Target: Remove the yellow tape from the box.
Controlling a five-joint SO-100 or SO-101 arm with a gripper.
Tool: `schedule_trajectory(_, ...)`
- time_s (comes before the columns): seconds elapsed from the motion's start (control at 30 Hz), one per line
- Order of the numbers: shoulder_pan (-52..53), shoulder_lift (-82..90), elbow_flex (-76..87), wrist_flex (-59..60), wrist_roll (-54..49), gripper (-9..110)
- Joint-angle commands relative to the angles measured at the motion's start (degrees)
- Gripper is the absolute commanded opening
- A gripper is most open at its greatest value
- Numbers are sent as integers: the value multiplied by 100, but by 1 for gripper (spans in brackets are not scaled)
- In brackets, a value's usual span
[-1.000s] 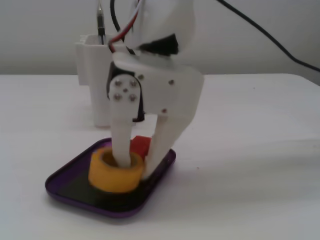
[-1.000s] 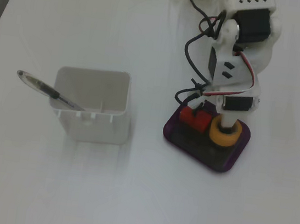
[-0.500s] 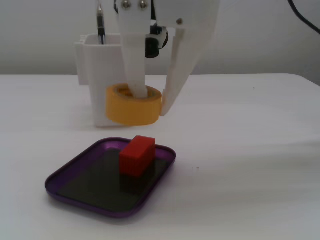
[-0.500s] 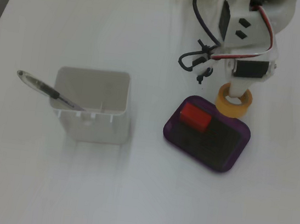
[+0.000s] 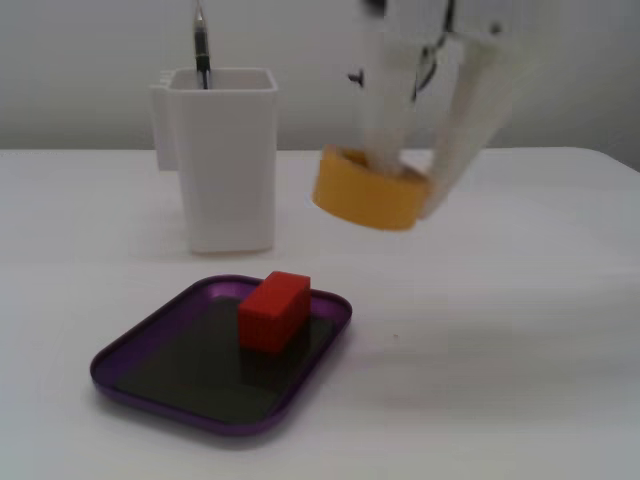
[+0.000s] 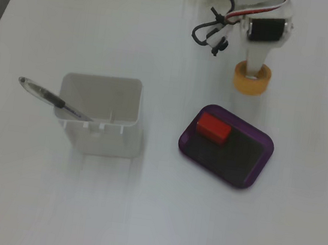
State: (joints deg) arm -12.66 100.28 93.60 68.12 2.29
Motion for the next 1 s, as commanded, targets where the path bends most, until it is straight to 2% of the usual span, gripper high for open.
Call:
schedule_trajectory(0.0, 26, 1072, 2101, -1415, -35, -1)
schedule_trajectory(0.13, 26, 1169, 3146, -2136, -158, -1)
schedule_trajectory(0.37, 26, 1160, 3507, -2654, -527, 0)
schedule_trajectory(0.5, 35, 1160, 3533, -2628, -527, 3)
schedule_trajectory(0.73, 18, 1257, 3524, -2566, -527, 21)
schedule_trajectory(0.97, 202, 1951, 3076, -1837, -527, 23)
